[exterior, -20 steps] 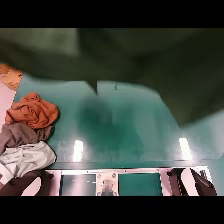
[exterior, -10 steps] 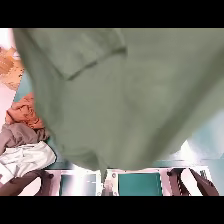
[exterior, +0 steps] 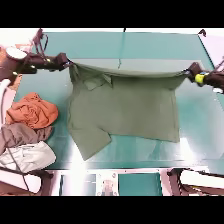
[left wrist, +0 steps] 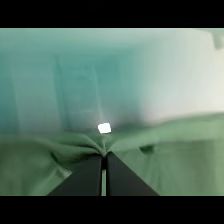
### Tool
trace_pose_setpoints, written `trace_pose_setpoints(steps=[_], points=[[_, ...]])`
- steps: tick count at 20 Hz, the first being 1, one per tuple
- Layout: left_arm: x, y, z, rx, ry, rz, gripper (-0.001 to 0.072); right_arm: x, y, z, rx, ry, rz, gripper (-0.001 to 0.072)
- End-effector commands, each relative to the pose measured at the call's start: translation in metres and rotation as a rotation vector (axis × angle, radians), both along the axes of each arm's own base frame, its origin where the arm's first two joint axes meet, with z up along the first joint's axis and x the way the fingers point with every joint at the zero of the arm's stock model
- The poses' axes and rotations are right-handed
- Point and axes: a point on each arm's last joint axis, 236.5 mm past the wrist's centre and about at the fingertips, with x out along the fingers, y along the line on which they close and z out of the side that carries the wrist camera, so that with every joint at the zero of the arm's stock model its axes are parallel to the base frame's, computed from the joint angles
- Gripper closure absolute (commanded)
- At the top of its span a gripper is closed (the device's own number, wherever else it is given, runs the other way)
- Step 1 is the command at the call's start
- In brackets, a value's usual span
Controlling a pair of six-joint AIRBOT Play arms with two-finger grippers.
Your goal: Fold the shirts.
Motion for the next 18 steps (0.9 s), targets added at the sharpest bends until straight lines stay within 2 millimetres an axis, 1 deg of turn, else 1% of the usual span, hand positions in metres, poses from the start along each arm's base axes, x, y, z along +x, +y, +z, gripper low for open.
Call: trace_pose_setpoints(steps=[1,3,4,6,7,9,11,12,13,15,17,18], points=[[0.035,0.01,-0.047,-0.019,0.008,0.079,0.0683,0.035,0.009,-0.058,0.113,0.072,-0.011,0.0698],[0.048,0.021,-0.048,0.008,-0.033,0.126,0.0682,0.051,0.006,-0.055,0.113,0.05,-0.009,0.0698],[0.051,0.024,-0.047,0.019,-0.047,0.134,0.0683,0.056,0.004,-0.049,0.106,0.033,-0.008,0.0698],[0.048,0.022,-0.049,0.026,-0.039,0.116,0.0682,0.06,0.004,-0.036,0.101,0.012,0.009,0.0698],[0.042,0.018,-0.051,0.033,-0.032,0.081,0.0683,0.057,0.006,-0.033,0.097,0.017,0.036,0.0699],[0.025,0.007,-0.058,0.041,0.007,-0.005,0.0682,0.039,0.01,-0.038,0.058,0.071,0.111,0.07],[0.001,0.0,-0.072,0.078,0.071,-0.105,0.0682,0.011,0.011,-0.057,0.01,0.19,0.173,0.07],[-0.012,-0.001,-0.08,0.098,0.118,-0.147,0.0682,-0.004,0.008,-0.069,-0.028,0.256,0.19,0.07],[-0.026,0.0,-0.089,0.12,0.174,-0.181,0.0682,-0.016,0.005,-0.079,-0.054,0.305,0.196,0.07],[-0.054,0.009,-0.108,0.192,0.289,-0.24,0.0683,-0.034,0.002,-0.097,-0.072,0.375,0.194,0.07],[-0.074,0.021,-0.121,0.262,0.375,-0.273,0.0683,-0.049,0.004,-0.113,-0.067,0.425,0.197,0.0699],[-0.079,0.026,-0.125,0.286,0.4,-0.28,0.0683,-0.053,0.006,-0.119,-0.06,0.439,0.198,0.07]])
